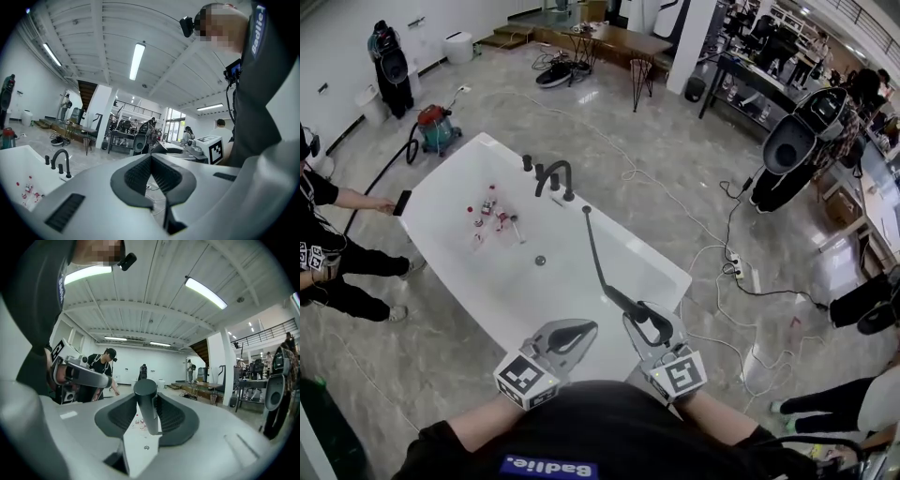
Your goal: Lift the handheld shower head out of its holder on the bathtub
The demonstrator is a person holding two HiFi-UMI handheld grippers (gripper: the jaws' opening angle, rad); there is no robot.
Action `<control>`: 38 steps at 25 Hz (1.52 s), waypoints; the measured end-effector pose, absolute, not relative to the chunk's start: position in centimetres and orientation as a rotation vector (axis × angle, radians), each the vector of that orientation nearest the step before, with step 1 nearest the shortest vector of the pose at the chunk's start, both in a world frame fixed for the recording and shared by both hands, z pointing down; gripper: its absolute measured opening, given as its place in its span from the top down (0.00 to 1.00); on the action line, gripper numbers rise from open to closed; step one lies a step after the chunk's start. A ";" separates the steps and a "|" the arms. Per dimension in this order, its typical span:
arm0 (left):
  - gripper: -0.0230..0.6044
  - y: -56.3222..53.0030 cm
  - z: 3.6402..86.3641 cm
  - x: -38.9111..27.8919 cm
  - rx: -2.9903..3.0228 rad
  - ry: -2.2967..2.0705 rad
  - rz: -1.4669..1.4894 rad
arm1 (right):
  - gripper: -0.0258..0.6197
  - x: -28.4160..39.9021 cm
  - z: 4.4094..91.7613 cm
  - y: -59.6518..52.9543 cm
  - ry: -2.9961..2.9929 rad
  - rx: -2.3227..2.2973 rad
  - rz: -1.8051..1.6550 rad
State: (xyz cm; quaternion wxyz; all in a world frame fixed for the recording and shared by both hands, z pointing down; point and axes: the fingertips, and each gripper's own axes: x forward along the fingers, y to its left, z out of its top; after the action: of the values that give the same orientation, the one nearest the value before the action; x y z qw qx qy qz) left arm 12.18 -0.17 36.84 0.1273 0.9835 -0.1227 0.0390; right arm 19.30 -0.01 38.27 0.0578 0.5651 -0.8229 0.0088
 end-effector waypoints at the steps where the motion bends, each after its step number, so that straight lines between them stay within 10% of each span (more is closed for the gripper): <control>1: 0.96 0.1 36.7 12.2 2.866 -0.349 0.112 | 0.76 19.1 38.3 0.6 -2.495 1.714 0.032; 38: 0.96 2.4 36.8 11.2 2.888 -0.332 0.070 | 0.76 17.6 40.1 2.4 -2.511 1.728 0.185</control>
State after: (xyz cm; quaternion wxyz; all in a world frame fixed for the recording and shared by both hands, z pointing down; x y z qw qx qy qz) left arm 11.23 2.40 36.77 0.1168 0.9864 -0.1134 0.0238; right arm 17.59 2.36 40.07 0.0438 0.5653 -0.8215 0.0606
